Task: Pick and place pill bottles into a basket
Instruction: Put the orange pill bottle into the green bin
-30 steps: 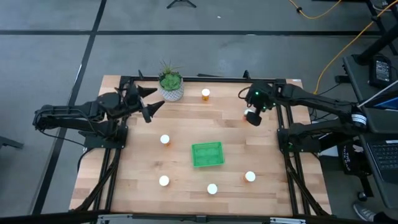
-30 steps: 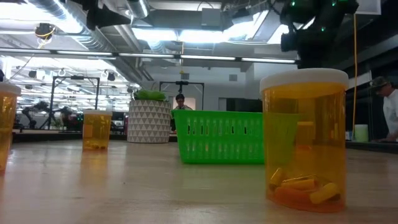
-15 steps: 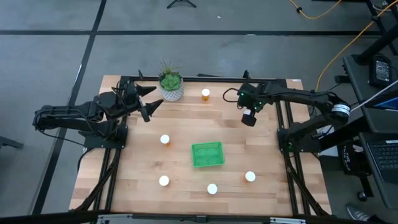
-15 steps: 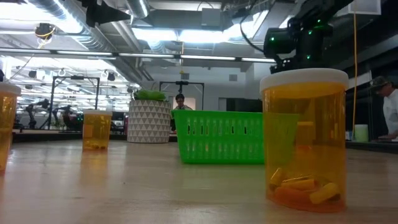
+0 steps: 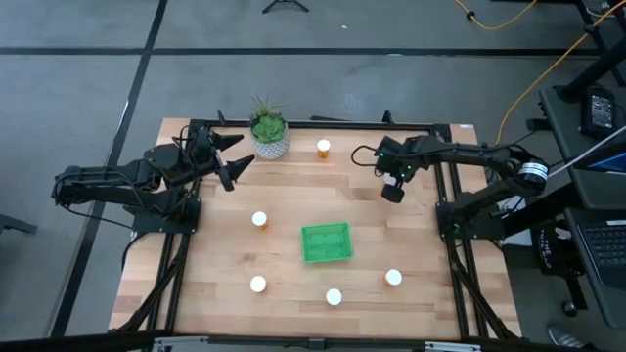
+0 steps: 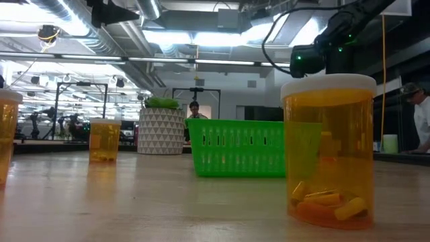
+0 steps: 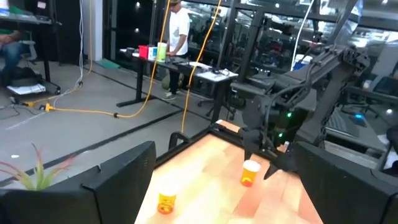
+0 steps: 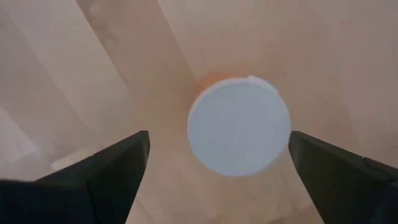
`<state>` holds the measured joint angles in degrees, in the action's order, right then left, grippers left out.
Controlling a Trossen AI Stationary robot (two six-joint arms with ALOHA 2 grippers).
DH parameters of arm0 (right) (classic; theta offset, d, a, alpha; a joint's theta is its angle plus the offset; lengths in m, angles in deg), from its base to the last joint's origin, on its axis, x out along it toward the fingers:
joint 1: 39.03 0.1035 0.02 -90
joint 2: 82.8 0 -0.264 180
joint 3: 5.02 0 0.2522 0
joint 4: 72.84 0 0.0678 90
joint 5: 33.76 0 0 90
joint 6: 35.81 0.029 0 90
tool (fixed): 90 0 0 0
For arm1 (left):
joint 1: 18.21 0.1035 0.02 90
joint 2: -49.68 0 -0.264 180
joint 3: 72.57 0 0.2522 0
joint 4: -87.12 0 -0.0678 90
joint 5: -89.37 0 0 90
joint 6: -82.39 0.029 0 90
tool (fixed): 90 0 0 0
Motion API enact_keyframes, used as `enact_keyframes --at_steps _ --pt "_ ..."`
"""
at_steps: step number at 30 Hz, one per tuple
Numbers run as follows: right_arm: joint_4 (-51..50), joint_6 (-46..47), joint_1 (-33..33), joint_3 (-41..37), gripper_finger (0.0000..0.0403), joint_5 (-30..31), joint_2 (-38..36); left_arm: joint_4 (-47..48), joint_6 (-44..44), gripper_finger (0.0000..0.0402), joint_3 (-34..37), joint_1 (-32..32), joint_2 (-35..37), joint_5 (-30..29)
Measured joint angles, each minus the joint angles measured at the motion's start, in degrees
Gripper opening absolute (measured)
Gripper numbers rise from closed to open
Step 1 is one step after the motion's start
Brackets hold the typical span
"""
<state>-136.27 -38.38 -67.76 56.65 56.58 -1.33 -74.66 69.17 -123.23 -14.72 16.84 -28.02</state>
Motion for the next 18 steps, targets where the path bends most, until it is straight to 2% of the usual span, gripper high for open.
enact_keyframes --at_steps 13,18 --pt "3.1 -1.1 -0.1 0.6 0.0385 0.1 0.0 -1.1 0.4 0.0373 0.0 0.0 0.0 -0.2" --pt "5.0 -1.1 -0.9 -0.5 0.0385 1.9 0.0 -1.7 0.5 0.0373 0.0 0.0 0.0 -0.2"
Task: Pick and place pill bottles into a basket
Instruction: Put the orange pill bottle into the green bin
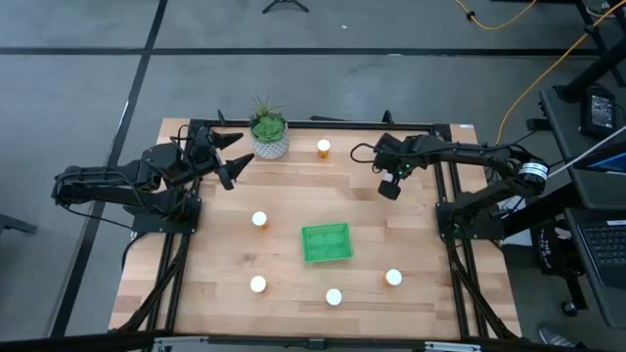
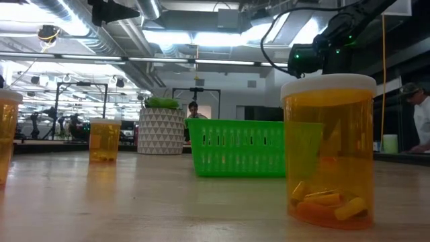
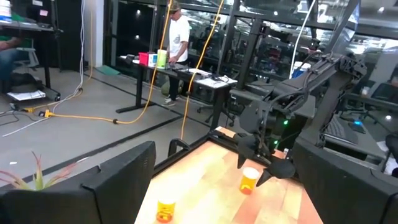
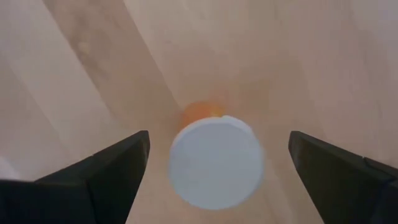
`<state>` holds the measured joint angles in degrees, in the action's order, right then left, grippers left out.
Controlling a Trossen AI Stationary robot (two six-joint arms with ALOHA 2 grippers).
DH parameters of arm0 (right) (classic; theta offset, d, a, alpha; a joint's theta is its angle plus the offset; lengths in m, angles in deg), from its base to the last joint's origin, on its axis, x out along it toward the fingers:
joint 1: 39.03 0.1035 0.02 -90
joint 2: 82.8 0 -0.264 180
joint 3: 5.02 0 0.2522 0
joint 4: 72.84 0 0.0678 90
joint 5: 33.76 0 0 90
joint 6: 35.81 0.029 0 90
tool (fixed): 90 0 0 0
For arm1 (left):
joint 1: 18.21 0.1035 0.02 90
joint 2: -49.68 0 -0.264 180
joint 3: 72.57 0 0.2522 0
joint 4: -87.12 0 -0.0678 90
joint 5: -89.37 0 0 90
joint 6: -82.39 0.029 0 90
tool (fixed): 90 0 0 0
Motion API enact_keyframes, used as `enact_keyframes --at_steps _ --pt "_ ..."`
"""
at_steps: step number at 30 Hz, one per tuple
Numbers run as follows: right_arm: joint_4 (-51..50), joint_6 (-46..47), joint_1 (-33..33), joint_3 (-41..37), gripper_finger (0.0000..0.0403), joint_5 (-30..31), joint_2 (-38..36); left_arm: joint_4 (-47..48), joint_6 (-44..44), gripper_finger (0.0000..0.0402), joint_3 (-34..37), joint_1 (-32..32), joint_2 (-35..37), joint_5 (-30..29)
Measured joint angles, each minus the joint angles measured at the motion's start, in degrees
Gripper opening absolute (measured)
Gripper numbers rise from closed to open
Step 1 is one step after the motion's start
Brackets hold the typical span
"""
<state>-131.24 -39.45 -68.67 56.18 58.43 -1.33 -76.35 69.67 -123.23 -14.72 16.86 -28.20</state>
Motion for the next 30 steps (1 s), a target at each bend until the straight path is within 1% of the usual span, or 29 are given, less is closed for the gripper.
enact_keyframes --at_steps 8,17,19,30 --pt "-0.6 0.0 -0.8 0.0 0.0382 0.3 0.0 -0.9 0.0 0.0373 0.0 0.0 0.0 0.0" --pt "-2.9 0.3 -0.8 0.0 0.0337 0.1 0.0 -1.4 0.4 0.0373 0.0 0.0 0.0 0.1" --pt "-2.9 0.2 -0.8 0.0 0.0328 -0.7 0.0 -1.6 0.5 0.0373 0.0 0.0 0.0 0.1" --pt "-1.7 0.3 -0.8 0.0 0.0306 -2.2 0.0 -1.7 1.0 0.0373 0.0 0.0 0.0 0.2"
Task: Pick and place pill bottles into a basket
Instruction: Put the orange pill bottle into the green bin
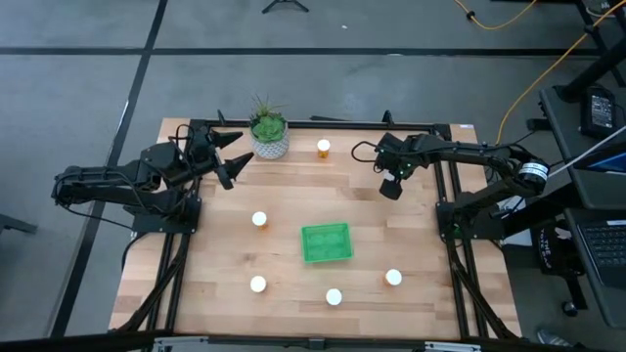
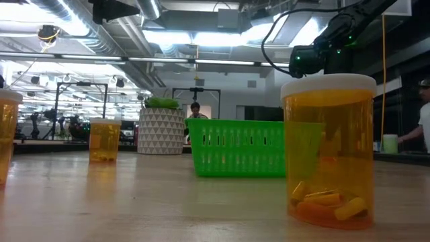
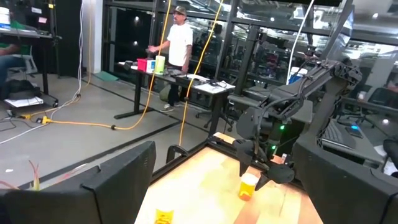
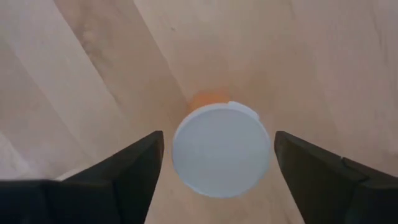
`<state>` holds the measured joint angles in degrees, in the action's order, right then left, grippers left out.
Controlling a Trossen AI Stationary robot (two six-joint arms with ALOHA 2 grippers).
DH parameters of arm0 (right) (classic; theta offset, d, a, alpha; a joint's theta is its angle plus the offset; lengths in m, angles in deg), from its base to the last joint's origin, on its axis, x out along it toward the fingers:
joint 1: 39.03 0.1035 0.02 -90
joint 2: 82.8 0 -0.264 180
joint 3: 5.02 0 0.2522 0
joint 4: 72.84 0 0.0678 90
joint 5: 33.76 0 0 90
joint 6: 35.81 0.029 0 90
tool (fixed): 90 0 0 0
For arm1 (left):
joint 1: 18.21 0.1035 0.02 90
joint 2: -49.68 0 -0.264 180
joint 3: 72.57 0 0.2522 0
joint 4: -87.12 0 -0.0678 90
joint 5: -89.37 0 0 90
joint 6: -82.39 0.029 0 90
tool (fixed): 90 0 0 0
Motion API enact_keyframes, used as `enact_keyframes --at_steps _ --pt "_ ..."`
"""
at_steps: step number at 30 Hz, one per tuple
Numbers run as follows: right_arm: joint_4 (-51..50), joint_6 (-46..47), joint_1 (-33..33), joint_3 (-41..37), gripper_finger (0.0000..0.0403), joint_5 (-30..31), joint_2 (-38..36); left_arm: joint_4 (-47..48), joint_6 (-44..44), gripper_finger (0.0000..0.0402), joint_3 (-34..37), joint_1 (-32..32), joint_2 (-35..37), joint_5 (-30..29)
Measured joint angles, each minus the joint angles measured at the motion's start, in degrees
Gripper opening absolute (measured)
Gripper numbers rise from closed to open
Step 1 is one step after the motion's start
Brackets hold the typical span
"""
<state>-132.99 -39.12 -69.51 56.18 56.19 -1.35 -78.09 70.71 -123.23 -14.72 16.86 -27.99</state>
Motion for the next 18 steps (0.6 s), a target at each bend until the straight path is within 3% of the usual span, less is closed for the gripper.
enact_keyframes --at_steps 18 --pt "0.1 0.2 0.0 0.0 0.0220 -1.6 0.0 0.0 0.4 0.0373 0.0 0.0 0.0 0.0"
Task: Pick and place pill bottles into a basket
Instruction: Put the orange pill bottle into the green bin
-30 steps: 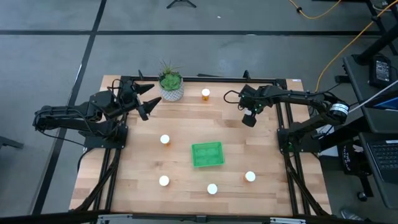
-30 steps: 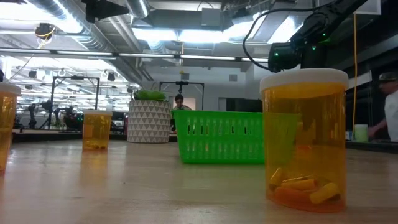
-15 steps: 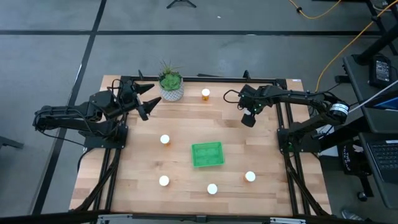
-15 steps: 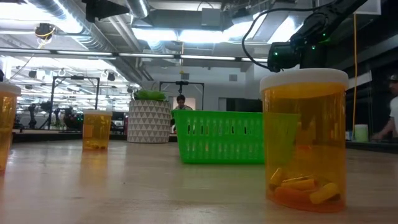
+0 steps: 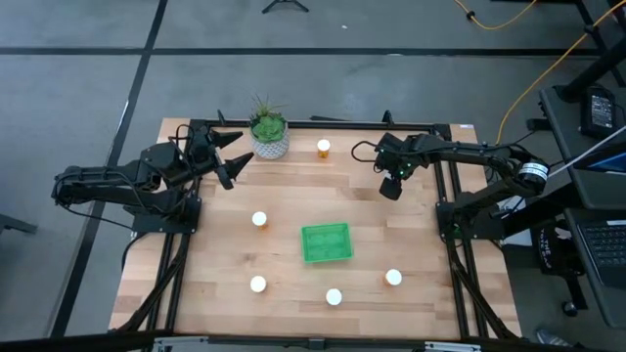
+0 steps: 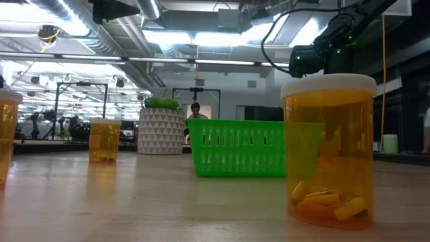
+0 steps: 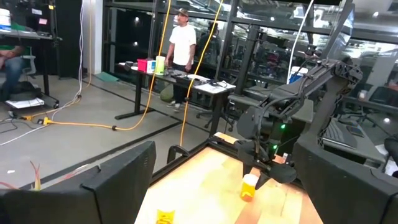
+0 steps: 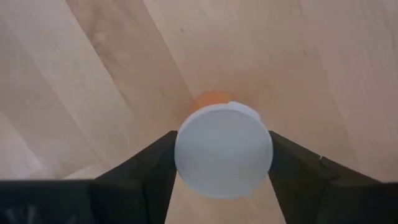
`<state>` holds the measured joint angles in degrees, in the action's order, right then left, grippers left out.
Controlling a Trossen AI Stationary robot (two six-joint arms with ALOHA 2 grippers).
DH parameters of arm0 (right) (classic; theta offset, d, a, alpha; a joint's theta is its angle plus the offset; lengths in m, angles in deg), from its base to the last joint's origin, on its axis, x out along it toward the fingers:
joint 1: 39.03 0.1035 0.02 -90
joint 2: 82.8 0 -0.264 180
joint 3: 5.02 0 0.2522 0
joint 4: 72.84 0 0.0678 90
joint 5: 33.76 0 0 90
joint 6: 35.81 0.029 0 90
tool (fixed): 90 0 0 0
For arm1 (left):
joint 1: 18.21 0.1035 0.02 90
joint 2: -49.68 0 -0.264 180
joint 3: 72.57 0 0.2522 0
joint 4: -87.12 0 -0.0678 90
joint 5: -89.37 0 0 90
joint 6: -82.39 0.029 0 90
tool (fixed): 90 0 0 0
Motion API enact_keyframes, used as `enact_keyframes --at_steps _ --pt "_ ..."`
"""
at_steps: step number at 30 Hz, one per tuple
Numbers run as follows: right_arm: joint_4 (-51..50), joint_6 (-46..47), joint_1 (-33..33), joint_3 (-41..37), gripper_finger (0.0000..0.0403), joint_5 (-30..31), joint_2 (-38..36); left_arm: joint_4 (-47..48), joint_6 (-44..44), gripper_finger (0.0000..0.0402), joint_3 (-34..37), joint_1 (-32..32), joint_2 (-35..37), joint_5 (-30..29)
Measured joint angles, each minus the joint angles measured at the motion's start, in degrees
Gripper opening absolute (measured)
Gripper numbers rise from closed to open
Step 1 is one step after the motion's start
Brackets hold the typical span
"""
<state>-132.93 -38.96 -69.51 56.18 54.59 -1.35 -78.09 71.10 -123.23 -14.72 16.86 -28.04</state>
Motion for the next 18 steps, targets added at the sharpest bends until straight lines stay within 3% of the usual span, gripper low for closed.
enact_keyframes --at_steps 18 --pt "0.0 1.2 0.0 0.0 0.0218 -0.1 0.0 0.0 0.0 0.0373 0.0 0.0 0.0 0.0"
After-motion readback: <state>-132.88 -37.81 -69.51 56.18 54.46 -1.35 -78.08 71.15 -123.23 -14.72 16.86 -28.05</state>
